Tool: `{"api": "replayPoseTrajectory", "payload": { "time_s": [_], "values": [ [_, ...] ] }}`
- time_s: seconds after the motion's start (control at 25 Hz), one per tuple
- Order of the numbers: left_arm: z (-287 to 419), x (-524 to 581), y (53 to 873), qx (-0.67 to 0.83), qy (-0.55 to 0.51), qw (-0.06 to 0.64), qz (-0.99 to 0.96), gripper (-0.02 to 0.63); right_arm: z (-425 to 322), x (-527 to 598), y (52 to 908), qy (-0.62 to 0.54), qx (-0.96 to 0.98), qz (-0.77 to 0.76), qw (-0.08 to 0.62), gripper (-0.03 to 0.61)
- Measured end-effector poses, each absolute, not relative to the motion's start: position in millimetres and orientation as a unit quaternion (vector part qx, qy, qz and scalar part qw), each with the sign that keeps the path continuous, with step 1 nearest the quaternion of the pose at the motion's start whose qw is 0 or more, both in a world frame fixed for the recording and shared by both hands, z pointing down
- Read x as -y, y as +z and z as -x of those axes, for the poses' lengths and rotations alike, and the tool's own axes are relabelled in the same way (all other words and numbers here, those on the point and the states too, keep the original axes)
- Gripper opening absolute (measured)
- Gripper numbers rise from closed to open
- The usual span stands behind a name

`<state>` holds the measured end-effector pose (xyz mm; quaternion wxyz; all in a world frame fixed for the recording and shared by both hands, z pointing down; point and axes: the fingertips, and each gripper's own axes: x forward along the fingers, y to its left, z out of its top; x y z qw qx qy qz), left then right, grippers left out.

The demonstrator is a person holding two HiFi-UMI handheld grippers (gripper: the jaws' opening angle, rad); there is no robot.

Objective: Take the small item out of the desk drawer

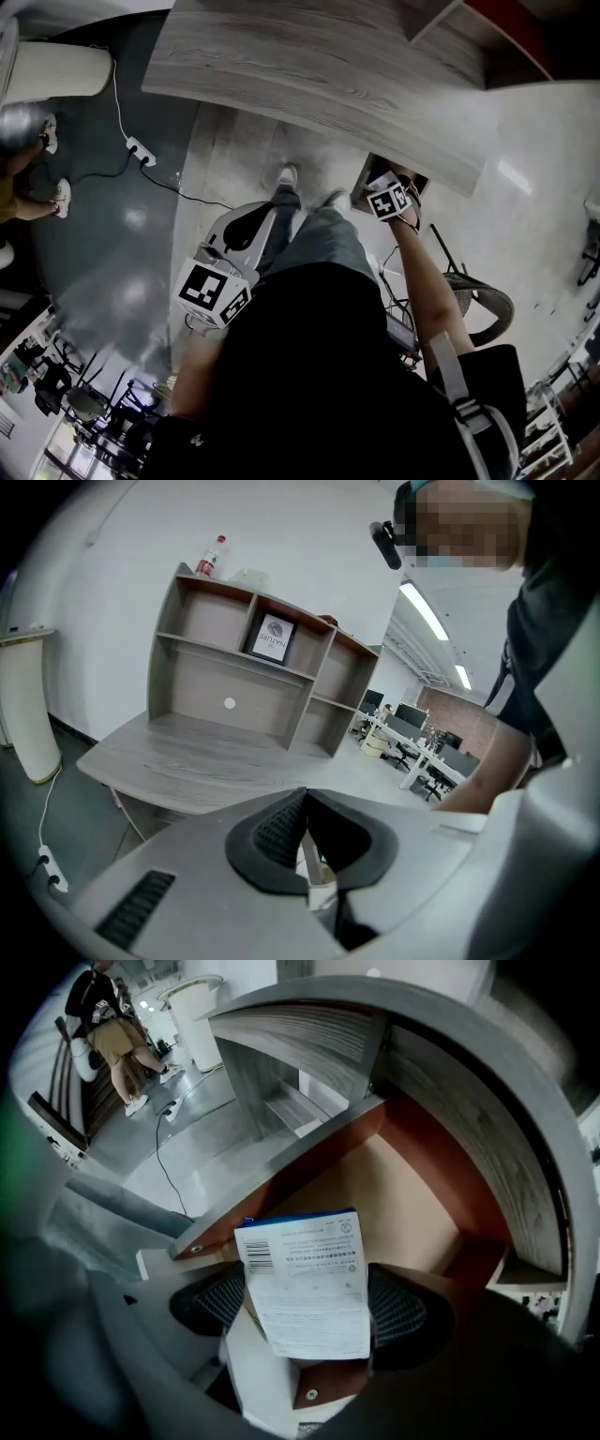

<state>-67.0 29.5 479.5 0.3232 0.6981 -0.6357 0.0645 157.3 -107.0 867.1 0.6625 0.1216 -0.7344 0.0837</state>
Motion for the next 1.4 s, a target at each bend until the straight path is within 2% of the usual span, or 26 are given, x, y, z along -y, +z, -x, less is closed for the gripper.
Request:
{"api": "replayPoseTrajectory", "payload": {
  "time_s": [0.88,1.2,1.4],
  "values": [
    [64,-10,434,0.591,0.025,0.270,-0.759,0.009,-149,106,749,0.099,0.768,-0.196,0.601,0.400],
    [62,14,418,0.560,0.015,0.249,-0.790,0.009,-130,130,668,0.106,0.803,-0.250,0.530,0.400],
    [64,31,408,0.546,0.008,0.237,-0.803,0.009,-110,141,607,0.126,0.837,-0.280,0.453,0.400]
  ]
}}
